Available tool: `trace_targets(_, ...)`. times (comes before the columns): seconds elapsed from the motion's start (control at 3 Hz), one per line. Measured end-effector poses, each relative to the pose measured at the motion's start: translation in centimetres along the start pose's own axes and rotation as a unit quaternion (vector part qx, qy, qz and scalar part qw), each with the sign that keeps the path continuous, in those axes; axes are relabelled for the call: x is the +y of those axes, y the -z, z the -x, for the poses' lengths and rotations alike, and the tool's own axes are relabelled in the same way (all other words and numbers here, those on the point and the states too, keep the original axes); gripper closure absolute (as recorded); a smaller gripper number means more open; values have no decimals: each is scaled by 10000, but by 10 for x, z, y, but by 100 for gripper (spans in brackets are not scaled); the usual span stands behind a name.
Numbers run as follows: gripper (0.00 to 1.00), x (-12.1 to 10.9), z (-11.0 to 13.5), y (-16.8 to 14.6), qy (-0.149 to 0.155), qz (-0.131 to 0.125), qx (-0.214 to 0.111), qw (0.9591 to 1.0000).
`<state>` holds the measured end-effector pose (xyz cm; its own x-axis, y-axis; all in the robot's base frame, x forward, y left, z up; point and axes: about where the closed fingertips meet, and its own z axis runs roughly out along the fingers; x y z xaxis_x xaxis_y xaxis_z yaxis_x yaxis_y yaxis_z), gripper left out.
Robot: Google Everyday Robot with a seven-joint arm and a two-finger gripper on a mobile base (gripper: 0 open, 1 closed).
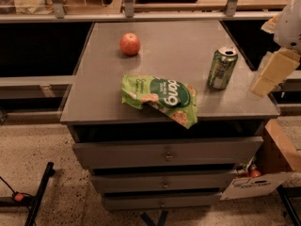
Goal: Knock green can over
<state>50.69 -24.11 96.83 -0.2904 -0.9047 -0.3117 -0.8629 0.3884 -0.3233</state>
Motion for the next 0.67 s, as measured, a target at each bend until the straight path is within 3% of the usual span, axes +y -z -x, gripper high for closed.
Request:
trace_targets(0.33, 0, -38, -13, -24, -449, -113, -439, 9980)
trace_targets(0.67, 0, -64, -22, -55, -926, -16, -1223, 9882)
